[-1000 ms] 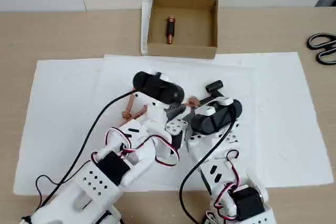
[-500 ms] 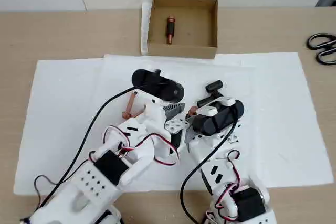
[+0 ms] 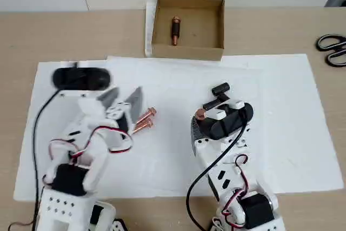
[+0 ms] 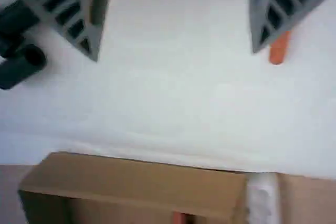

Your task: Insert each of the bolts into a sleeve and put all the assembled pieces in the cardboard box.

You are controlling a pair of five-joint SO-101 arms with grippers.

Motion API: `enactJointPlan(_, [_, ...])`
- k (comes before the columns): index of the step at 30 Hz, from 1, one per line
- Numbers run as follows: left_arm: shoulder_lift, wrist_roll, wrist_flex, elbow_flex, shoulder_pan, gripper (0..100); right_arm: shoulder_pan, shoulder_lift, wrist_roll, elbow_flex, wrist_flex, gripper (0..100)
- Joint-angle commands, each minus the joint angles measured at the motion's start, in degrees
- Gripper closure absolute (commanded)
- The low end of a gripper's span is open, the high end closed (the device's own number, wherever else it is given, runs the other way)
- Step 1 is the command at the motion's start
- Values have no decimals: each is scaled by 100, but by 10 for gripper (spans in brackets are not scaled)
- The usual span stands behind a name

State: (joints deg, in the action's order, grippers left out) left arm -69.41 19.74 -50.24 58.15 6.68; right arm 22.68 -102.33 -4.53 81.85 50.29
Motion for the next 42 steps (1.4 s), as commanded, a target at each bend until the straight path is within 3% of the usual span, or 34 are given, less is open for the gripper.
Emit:
enactJointPlan(1, [-624,-79,-193,-198,-923,820,-303,13,-9,-114,4,995])
enactJointPlan(5, [-1319,-870,-185,75,-2400,820,-382,127,9,-642,567,995])
enactJointPlan(10, [-1582,-1363,-220,760,-3086,820,-734,1543,290,-2215,699,995])
enactJointPlan(17, [-1591,-1354,-475,1402,-3068,820,-1358,5631,448,-5811,-31,995])
enactJointPlan(27, [-1618,-1371,-624,1446,-3051,820,-1341,10545,448,-9890,-1613,995])
enactJointPlan(35, [-1609,-1380,-862,1455,-3042,820,-1332,12989,448,-11675,-1701,995])
enactJointPlan(42, [-1618,-1380,-949,1455,-3042,820,-1095,14211,457,-12457,-1982,991])
